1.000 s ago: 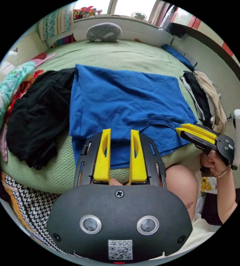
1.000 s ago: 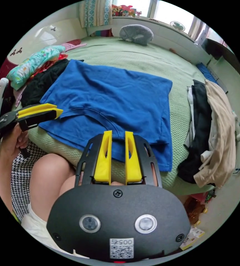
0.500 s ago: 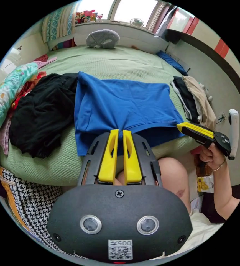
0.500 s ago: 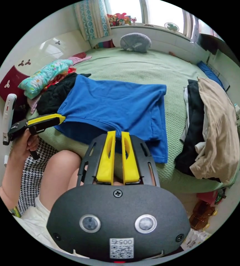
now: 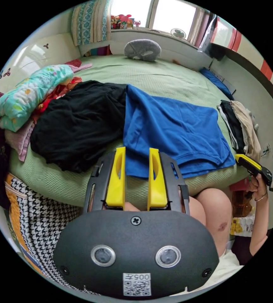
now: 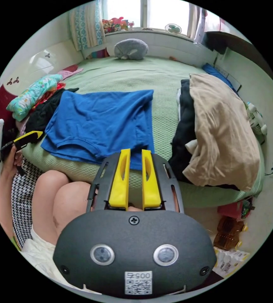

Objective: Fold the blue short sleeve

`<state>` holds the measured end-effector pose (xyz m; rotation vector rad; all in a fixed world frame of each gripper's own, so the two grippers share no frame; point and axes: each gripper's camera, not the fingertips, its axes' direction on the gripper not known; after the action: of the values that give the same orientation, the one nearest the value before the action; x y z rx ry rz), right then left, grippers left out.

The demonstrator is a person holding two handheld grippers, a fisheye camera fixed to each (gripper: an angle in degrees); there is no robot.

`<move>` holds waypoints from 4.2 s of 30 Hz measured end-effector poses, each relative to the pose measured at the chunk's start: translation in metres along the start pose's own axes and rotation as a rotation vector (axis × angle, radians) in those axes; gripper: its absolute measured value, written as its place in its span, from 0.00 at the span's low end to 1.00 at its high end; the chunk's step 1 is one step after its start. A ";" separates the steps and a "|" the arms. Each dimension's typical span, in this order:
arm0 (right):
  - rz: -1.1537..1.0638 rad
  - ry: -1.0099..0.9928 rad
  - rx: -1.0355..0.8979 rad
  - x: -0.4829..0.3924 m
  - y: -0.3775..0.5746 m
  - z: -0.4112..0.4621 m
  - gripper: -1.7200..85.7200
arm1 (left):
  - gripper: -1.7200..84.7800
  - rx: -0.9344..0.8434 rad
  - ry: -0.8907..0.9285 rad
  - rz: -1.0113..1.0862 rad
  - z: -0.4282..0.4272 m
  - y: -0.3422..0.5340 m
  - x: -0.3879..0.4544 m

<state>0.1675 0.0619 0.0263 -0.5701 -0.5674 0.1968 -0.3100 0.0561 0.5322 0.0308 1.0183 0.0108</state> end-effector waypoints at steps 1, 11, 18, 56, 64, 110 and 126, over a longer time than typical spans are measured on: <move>-0.004 0.008 -0.002 0.002 -0.002 0.003 0.06 | 0.15 0.000 -0.010 0.019 0.003 -0.002 0.000; -0.079 0.082 -0.076 -0.002 -0.015 0.035 0.06 | 0.14 -0.104 -0.056 0.048 0.043 -0.014 -0.001; 0.057 -0.041 -0.079 0.021 -0.014 0.022 0.01 | 0.07 -0.150 -0.040 0.028 0.041 -0.022 0.000; 0.009 0.122 -0.095 0.028 -0.098 0.030 0.01 | 0.02 -0.138 -0.062 -0.017 0.084 -0.043 0.109; 0.025 0.099 -0.034 0.057 -0.094 -0.003 0.01 | 0.02 -0.086 -0.048 -0.021 0.062 -0.032 0.148; 0.201 -0.352 -0.335 0.218 -0.304 0.112 0.14 | 0.08 -0.099 0.396 0.371 0.071 -0.066 0.449; 0.261 -0.362 -0.257 0.229 -0.354 0.106 0.02 | 0.08 -0.096 0.588 0.389 0.045 -0.056 0.448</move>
<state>0.3059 -0.1081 0.4015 -0.8670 -0.8764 0.4847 -0.0367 0.0099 0.1731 0.1440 1.5840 0.4459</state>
